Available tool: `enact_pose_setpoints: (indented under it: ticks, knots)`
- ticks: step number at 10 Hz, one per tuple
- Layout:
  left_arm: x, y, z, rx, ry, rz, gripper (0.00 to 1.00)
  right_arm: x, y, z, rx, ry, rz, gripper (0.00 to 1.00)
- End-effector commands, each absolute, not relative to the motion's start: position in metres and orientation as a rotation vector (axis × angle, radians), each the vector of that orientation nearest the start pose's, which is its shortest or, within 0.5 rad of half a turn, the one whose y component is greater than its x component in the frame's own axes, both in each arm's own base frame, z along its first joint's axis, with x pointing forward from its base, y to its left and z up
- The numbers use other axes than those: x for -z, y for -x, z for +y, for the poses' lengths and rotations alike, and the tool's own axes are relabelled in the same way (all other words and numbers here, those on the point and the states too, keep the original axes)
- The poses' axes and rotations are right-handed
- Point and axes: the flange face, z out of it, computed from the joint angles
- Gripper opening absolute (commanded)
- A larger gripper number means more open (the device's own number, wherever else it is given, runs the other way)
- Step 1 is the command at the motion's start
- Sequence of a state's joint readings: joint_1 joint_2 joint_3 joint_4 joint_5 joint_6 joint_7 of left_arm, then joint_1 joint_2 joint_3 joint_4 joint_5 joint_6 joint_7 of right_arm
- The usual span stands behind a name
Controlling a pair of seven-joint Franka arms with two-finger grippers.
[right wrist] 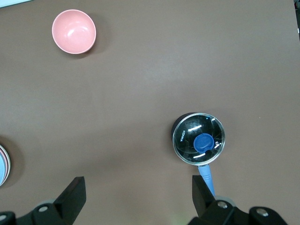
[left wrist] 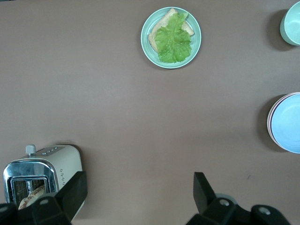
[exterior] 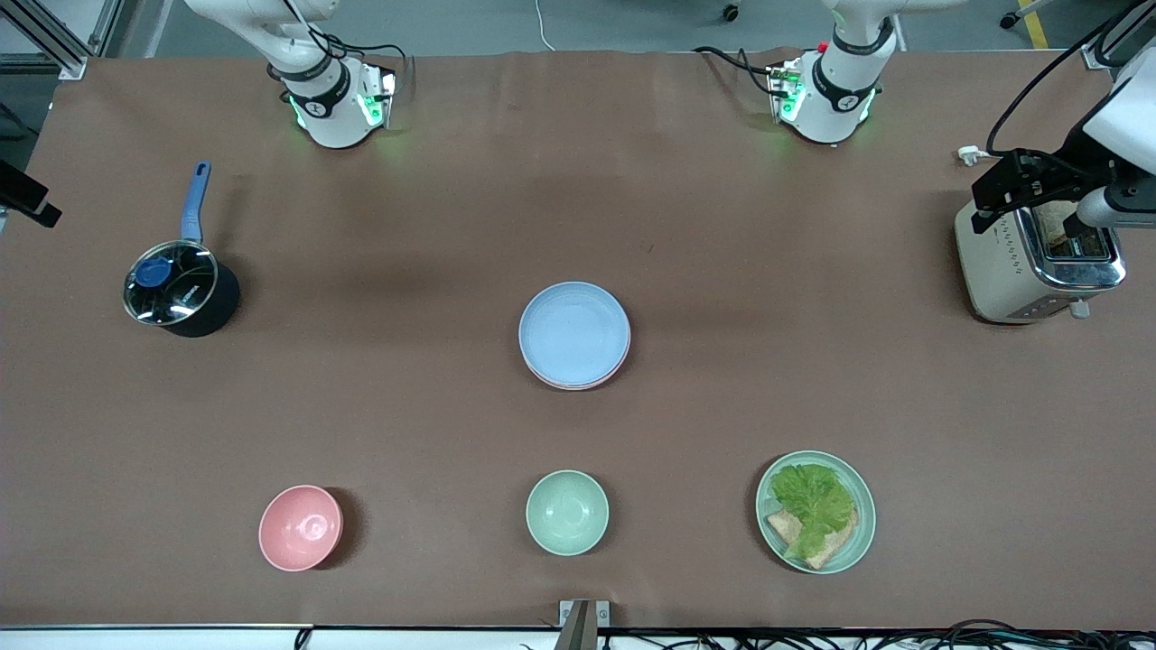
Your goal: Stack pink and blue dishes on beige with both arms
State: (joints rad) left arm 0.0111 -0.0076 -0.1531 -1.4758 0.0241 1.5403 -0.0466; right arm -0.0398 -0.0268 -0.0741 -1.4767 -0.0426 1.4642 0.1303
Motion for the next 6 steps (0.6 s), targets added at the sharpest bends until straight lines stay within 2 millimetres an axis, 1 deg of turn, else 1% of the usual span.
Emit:
enact_pose_setpoints:
  ticks: [1, 4, 6]
  knots:
    - [-0.6554, -0.5407, -0.0747, 0.013, 3.131, 0.153, 1.00, -0.6746, -0.5332, -0.0645, 0.015, 3.137, 0.394, 1.00]
    - [-0.6565, -0.5399, -0.0752, 0.003, 3.129, 0.160, 1.00, -0.6748, -0.5336, -0.0621, 0.017, 3.139, 0.377, 1.00]
    - [-0.6561, -0.5403, -0.0733, -0.001, 3.128, 0.152, 1.00, -0.6766, -0.5364, -0.0562, 0.049, 3.138, 0.351, 1.00]
